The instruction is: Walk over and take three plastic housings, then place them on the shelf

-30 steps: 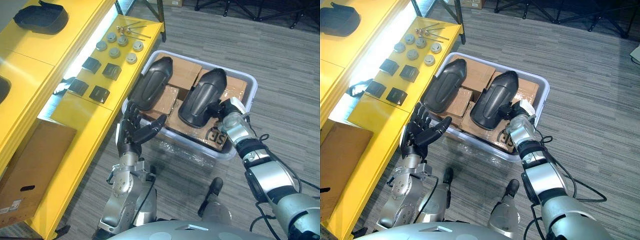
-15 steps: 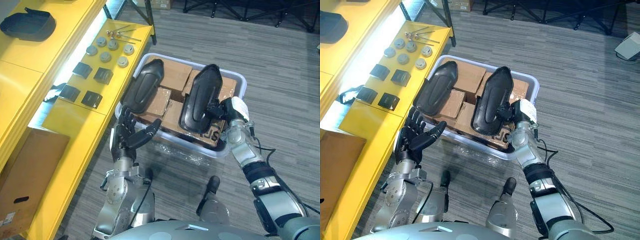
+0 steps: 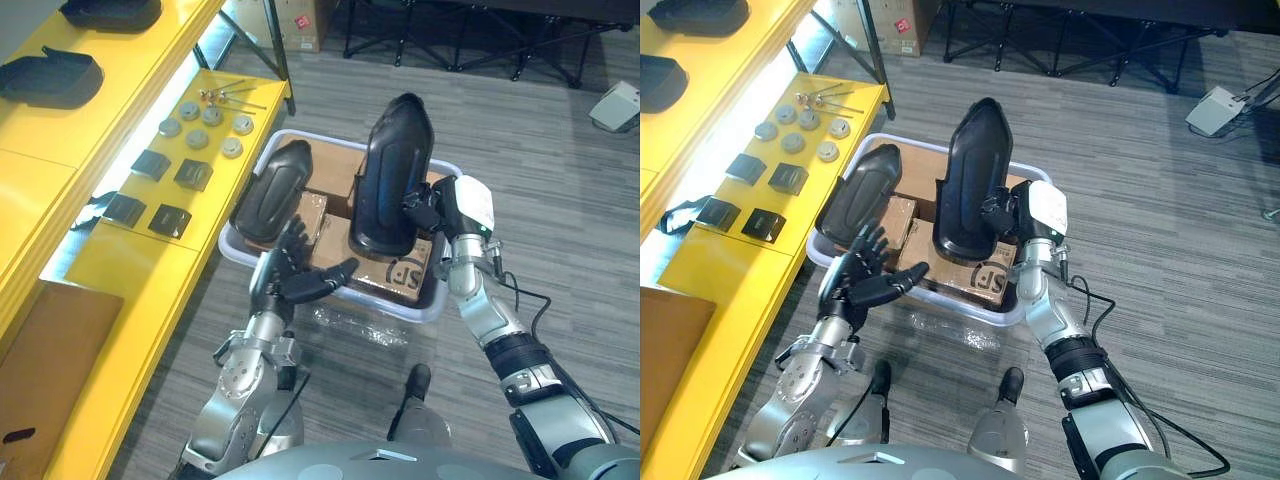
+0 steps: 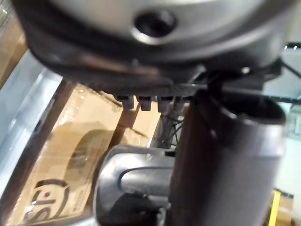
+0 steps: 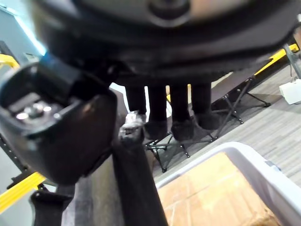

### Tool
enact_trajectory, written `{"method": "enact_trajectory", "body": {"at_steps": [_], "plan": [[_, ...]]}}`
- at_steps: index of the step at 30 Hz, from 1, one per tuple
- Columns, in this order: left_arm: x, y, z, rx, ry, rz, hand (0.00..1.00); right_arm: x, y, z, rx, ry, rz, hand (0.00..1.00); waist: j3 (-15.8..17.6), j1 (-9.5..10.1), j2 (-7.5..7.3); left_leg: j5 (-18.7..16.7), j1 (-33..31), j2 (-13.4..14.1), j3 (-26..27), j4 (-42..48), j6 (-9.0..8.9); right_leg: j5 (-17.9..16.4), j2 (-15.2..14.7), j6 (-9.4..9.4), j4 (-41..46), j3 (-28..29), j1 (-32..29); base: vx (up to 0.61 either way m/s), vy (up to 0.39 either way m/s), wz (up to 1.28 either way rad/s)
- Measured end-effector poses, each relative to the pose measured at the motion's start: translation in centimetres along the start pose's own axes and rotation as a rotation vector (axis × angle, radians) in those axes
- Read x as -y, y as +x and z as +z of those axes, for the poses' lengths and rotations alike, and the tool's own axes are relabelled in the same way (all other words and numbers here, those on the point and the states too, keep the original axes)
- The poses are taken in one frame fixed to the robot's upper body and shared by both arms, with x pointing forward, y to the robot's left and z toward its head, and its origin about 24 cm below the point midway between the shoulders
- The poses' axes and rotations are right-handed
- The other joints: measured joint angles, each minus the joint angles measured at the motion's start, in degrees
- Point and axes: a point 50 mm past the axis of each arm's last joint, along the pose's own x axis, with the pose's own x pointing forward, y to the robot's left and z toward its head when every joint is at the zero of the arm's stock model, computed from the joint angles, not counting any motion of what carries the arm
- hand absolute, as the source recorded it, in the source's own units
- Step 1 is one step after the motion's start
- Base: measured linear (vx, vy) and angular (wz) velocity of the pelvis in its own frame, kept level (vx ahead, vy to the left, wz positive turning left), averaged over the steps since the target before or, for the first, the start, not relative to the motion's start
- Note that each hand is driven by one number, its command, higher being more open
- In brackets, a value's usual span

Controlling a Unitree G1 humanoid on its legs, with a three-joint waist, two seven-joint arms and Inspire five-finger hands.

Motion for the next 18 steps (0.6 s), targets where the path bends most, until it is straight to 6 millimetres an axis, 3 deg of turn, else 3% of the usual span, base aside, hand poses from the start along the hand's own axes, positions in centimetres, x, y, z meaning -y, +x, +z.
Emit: {"method": "enact_trajectory", "body": {"at_steps": [3,7,15,18], "plan": [[0.4,1.1,-0.7,-0.073,0.001,-0.044,1.00,-0.2,-0.1,0.6,0.036,0.002,-0.004,0.00,-1.27,-0.30,0.02,-0.07,0.02,0.12,0.49,0.04,-0.09,0.06,0.13,-0.04,0.00,0.49,-0.45,-0.03,-0.012,-0.11],[0.1,2.2,0.0,-0.073,0.003,-0.056,1.00,0.5,0.1,1.9,0.106,0.019,-0.054,0.00,-1.87,-0.89,-0.12,-0.11,0.14,0.47,1.47,0.07,-0.16,0.37,0.56,-0.25,0.00,1.64,-1.06,-0.01,-0.012,-0.12],[-0.8,2.9,1.1,-0.048,-0.110,-0.053,1.00,1.8,-0.2,5.4,0.282,0.131,-0.118,0.00,-3.33,-2.23,-0.49,-0.75,2.07,0.89,3.85,-0.05,-0.49,0.46,0.99,-0.31,0.00,3.65,-0.99,-0.01,-0.008,-0.15],[-1.0,3.0,1.3,-0.041,-0.146,-0.043,1.00,1.9,-0.8,5.9,0.321,0.160,-0.122,0.00,-4.52,-2.73,-0.84,-0.83,2.40,0.89,4.20,-0.08,-0.52,0.47,1.02,-0.31,0.00,3.93,-0.88,0.00,-0.001,-0.05]]}}
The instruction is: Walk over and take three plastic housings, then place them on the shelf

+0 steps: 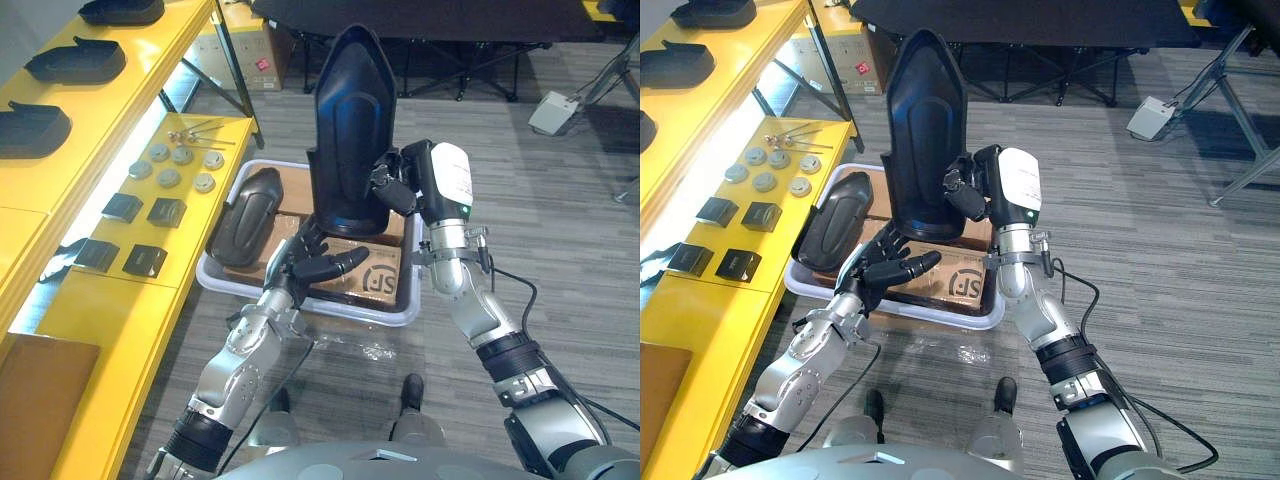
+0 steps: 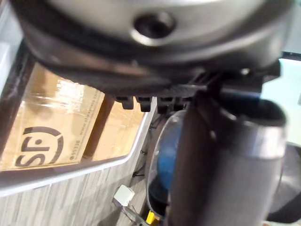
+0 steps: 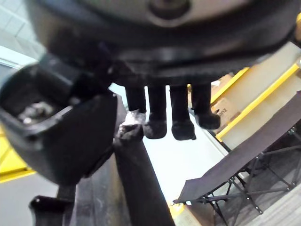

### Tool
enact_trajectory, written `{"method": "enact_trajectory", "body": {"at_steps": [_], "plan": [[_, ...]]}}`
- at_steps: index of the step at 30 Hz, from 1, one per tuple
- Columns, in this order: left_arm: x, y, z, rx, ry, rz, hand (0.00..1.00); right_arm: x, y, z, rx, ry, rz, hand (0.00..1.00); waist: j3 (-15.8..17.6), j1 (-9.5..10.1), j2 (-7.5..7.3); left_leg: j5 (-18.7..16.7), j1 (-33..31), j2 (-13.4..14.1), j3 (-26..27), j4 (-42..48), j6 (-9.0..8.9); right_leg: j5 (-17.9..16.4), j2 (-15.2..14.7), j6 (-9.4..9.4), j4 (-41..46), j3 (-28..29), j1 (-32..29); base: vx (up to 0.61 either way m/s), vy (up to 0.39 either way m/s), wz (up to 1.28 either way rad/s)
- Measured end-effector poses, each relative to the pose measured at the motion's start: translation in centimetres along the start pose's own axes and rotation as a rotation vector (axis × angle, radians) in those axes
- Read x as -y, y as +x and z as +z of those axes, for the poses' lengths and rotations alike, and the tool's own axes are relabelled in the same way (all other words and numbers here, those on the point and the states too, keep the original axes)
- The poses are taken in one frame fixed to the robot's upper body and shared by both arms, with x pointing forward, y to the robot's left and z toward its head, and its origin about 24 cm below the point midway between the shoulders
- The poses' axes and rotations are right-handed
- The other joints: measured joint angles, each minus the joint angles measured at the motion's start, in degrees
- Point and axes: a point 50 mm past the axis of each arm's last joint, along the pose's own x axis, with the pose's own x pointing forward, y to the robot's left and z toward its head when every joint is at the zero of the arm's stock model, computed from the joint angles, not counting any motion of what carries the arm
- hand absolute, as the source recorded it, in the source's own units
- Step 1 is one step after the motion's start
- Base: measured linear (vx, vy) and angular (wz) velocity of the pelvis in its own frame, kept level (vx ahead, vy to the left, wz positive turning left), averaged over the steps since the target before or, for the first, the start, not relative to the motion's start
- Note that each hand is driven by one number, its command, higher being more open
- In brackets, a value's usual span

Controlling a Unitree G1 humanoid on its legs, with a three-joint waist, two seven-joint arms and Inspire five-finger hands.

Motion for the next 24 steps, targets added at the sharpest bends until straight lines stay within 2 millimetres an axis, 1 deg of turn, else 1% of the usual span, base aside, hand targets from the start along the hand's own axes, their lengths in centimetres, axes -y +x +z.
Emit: {"method": "enact_trajectory", "body": {"at_steps": [3,7,13,15,18,24], "plan": [[-0.5,0.0,0.5,0.026,-0.019,0.024,1.00,-0.3,-0.3,0.4,0.025,0.018,0.017,0.00,-0.23,-0.24,-0.10,-0.23,1.13,-0.01,0.87,-0.07,0.04,0.06,0.02,0.09,0.00,0.81,0.47,-0.02,0.001,-0.13],[-0.6,0.0,0.9,0.068,-0.150,-0.003,1.00,-0.9,-1.9,0.0,0.007,0.031,0.062,0.00,-1.37,-0.40,-0.12,-0.72,1.82,0.04,1.25,0.00,-0.07,0.01,0.06,0.13,-0.02,1.00,0.94,-0.02,0.001,-0.06],[-1.1,0.0,0.5,0.068,-0.320,-0.010,1.00,-1.0,-2.1,0.0,0.009,0.037,0.071,0.00,-2.25,-0.56,-0.07,-0.76,2.52,0.10,2.07,-0.07,-0.12,0.01,0.15,0.14,-0.03,1.62,0.97,-0.02,-0.001,-0.07],[-1.1,-0.1,0.4,0.065,-0.347,-0.013,1.00,-1.0,-2.1,0.0,0.010,0.038,0.072,0.00,-2.49,-0.56,-0.07,-0.76,2.53,0.11,2.07,-0.09,-0.12,0.01,0.16,0.14,-0.03,1.63,0.96,0.00,0.000,0.00],[-1.4,-0.6,-0.2,0.054,-0.364,-0.009,1.00,-1.2,-2.6,-0.1,0.004,0.043,0.091,0.00,-3.73,-0.48,-0.10,-0.76,2.57,0.11,2.14,-0.12,-0.13,0.01,0.16,0.14,-0.04,1.62,0.98,0.00,0.000,0.00],[-1.9,-0.6,-0.2,0.057,-0.365,0.011,1.00,-1.6,-3.1,-0.2,-0.001,0.051,0.118,0.00,-4.61,-0.45,-0.36,-0.78,2.59,0.11,2.16,-0.11,-0.15,0.01,0.16,0.15,-0.04,1.61,1.00,0.00,0.000,0.00]]}}
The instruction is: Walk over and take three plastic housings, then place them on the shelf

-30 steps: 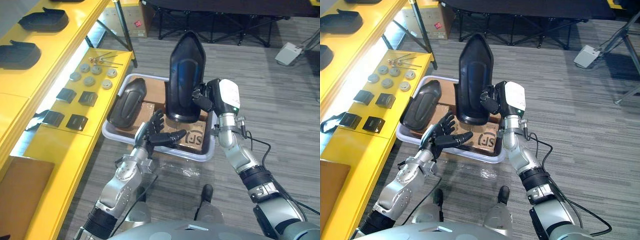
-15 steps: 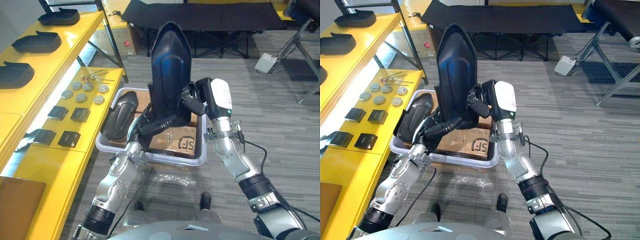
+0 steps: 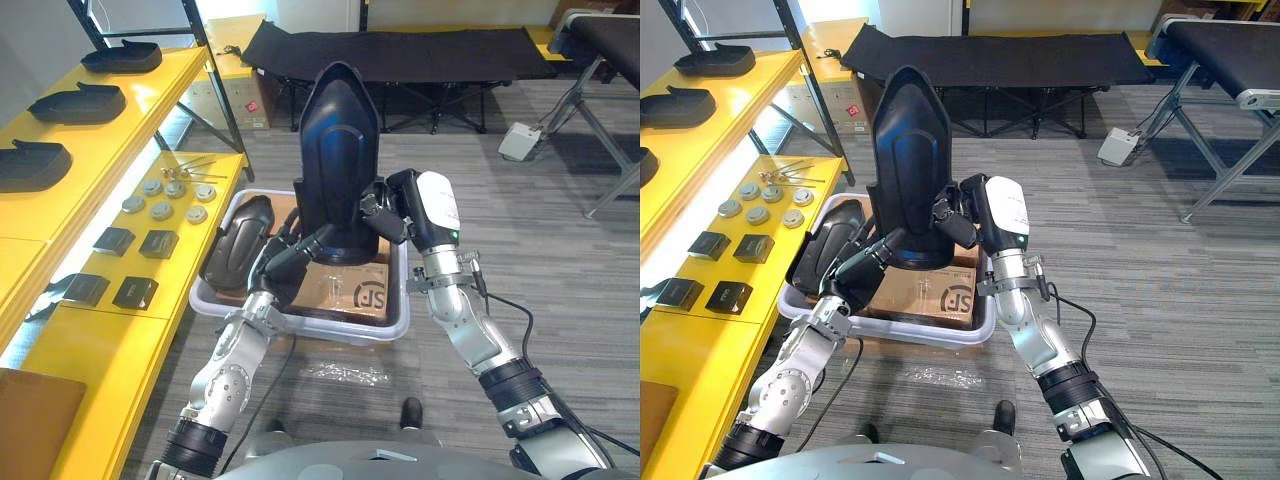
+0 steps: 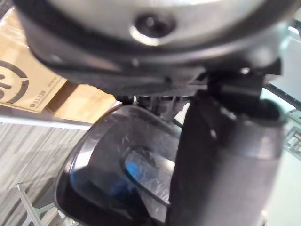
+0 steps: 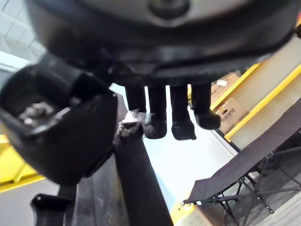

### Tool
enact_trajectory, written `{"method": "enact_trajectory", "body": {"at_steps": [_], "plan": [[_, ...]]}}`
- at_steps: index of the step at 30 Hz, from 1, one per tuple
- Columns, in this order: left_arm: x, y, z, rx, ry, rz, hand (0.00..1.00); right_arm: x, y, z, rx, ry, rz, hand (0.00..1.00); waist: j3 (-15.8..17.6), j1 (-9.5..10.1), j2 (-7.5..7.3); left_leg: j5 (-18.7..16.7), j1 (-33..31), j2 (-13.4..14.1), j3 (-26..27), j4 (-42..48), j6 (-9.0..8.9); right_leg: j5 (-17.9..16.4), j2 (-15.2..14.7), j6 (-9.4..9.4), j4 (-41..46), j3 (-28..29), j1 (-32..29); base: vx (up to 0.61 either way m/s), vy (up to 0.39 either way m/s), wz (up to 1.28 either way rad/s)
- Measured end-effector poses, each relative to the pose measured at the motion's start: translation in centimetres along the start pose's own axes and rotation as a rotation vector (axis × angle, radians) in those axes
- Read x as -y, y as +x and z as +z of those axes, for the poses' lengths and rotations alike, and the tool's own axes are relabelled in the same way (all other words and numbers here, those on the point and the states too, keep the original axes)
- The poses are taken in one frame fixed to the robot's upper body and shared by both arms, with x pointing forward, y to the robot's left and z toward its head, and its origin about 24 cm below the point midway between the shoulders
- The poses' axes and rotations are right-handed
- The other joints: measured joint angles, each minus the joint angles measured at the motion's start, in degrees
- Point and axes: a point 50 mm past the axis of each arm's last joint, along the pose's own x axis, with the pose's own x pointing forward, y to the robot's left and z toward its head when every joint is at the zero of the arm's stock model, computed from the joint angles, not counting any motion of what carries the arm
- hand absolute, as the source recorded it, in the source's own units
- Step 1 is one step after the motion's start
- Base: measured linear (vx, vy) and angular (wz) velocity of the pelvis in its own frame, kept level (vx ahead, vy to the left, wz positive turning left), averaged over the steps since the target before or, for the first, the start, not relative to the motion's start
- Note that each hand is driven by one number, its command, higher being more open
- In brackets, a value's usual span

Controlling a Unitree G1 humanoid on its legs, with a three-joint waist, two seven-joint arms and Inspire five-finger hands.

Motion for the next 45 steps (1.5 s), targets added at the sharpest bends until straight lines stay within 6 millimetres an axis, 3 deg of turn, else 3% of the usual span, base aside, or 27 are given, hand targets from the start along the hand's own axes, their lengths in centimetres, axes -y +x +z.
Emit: {"method": "enact_trajectory", "body": {"at_steps": [14,24,25,37,45], "plan": [[-1.3,0.0,-0.6,-0.019,0.027,0.052,1.00,-0.6,-0.1,1.9,0.084,0.076,0.104,0.00,-1.09,-0.04,-0.23,-0.02,0.17,0.01,0.31,0.04,-0.03,0.00,0.03,0.00,0.00,0.29,-0.08,0.00,0.000,0.00],[-2.6,-0.1,-0.5,-0.006,0.036,0.077,1.00,-0.8,-0.7,1.9,0.074,0.127,0.199,0.00,-2.01,-0.13,-1.15,-0.61,1.05,0.01,1.50,0.12,-0.03,-0.01,0.13,0.01,-0.01,1.32,-0.01,0.00,0.001,-0.06],[-2.8,-0.1,-0.6,-0.012,0.035,0.074,0.00,-0.7,-0.7,1.9,0.074,0.124,0.207,0.00,-2.01,-0.11,-1.14,-0.61,1.06,0.02,1.50,0.12,-0.03,-0.01,0.14,0.01,-0.01,1.32,-0.01,0.00,0.000,0.00],[-3.1,-0.2,0.2,0.072,0.029,-0.034,0.00,-0.1,-0.5,1.2,0.047,0.143,0.220,0.00,-2.15,-0.18,-1.37,-0.62,1.09,0.02,1.50,0.12,-0.03,-0.01,0.14,0.02,0.00,1.32,0.03,0.00,0.000,0.00],[-3.3,-0.2,0.6,0.139,0.008,-0.041,0.00,-0.6,-0.7,2.2,0.105,0.203,0.224,0.00,-2.29,-0.39,-1.60,-0.62,1.14,0.03,1.56,0.13,-0.03,-0.01,0.15,0.02,0.00,1.38,0.04,0.00,0.000,0.00]]}}
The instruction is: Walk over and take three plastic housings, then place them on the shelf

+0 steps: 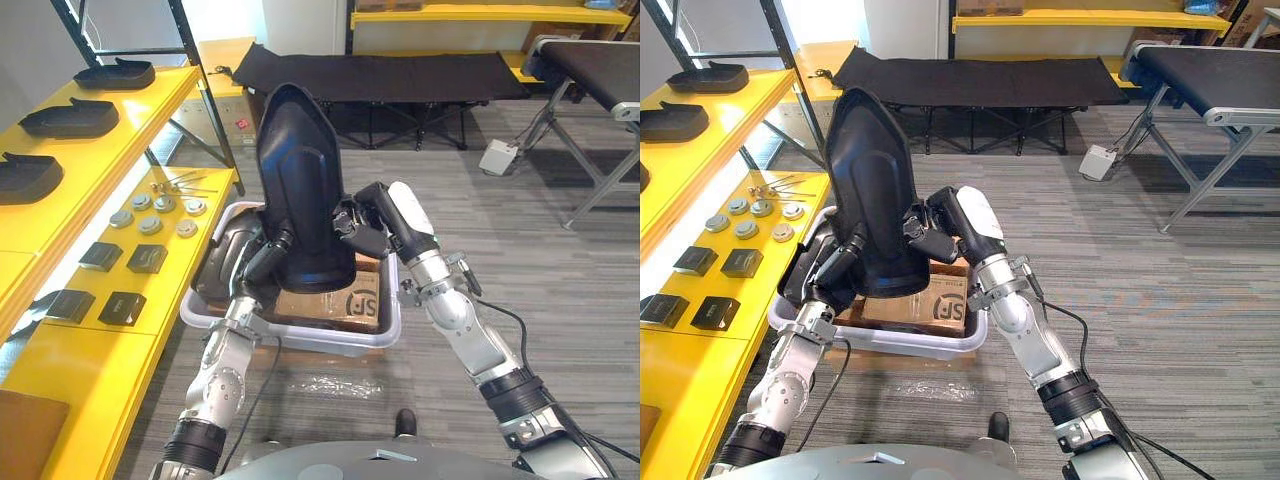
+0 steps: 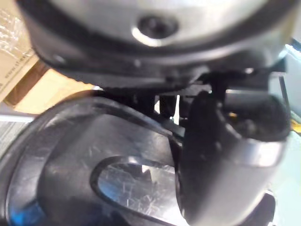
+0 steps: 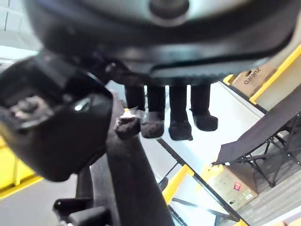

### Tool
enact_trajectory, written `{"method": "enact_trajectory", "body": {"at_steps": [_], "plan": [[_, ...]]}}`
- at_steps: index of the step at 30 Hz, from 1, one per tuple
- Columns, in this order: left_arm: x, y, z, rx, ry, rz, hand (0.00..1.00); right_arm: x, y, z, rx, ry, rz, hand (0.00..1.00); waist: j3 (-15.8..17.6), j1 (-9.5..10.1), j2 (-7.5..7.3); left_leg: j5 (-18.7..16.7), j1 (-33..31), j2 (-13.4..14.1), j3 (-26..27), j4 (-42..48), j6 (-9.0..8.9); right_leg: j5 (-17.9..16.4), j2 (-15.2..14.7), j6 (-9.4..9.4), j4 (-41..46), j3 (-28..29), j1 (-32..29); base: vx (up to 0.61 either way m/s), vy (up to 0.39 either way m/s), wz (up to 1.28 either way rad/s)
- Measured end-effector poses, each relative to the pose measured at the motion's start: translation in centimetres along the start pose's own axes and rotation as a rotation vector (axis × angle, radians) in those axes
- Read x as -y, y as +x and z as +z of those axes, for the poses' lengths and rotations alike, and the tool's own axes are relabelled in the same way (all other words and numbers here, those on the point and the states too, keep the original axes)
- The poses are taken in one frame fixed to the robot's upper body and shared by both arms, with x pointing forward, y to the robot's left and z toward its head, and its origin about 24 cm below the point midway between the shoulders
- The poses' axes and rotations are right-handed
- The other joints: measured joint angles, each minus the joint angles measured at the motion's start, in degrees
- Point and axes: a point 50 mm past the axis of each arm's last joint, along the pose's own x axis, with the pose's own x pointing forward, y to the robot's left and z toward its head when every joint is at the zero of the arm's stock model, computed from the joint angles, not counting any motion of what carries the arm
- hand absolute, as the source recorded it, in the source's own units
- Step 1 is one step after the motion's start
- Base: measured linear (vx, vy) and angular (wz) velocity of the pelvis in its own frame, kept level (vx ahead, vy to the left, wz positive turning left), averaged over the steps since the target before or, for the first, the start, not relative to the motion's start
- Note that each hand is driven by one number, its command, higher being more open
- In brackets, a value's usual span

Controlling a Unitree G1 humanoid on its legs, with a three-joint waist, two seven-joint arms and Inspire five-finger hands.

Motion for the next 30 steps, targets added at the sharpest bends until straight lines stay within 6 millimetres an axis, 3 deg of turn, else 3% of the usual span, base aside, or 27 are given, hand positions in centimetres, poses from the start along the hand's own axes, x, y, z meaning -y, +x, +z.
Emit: {"method": "enact_trajectory", "body": {"at_steps": [8,9,15,21,25,30], "plan": [[0.0,0.0,0.1,0.006,0.002,-0.023,0.00,0.0,0.0,0.2,0.014,0.010,-0.007,0.00,-0.08,-0.07,-0.14,-0.02,-0.01,0.00,0.02,-0.01,0.00,-0.01,0.00,0.01,0.00,0.00,-0.02,0.00,0.000,0.00],[0.0,0.0,0.1,0.006,0.003,-0.024,0.00,0.0,0.0,0.2,0.014,0.010,-0.007,1.00,-0.08,-0.07,-0.16,-0.03,-0.01,0.01,0.02,-0.01,-0.02,-0.03,0.00,0.00,0.00,0.00,-0.03,0.00,0.000,0.00],[0.1,0.0,0.1,0.007,0.025,-0.024,0.00,0.0,-0.3,-0.1,-0.004,0.020,-0.020,1.00,-0.08,0.07,-0.18,-0.05,-0.02,0.02,0.03,-0.01,-0.04,-0.12,0.00,-0.09,-0.01,-0.01,-0.06,0.00,0.000,0.00],[0.7,0.1,0.7,0.021,0.236,0.042,0.00,0.2,-0.9,-1.4,-0.129,0.103,-0.042,1.00,-0.12,0.24,-0.26,-0.06,0.01,0.04,0.04,-0.01,-0.04,-0.12,0.03,-0.10,0.00,-0.02,-0.03,0.00,0.000,0.00],[1.1,-0.6,1.1,0.064,0.338,0.127,0.00,-0.2,-2.1,-2.0,-0.242,0.356,-0.056,1.00,-0.24,0.32,-0.46,-0.14,0.16,0.46,0.15,0.00,-0.15,-0.14,0.49,-0.14,0.00,0.00,0.05,0.00,0.000,-0.01],[-1.0,-2.4,1.6,0.112,0.497,0.380,0.00,-1.2,-4.4,-1.4,-0.301,0.551,-0.097,1.00,-0.37,0.15,-0.66,-0.57,1.04,1.11,1.20,0.08,-0.52,-0.29,1.23,-0.36,-0.02,0.94,0.18,-0.01,-0.001,-0.11]]}}
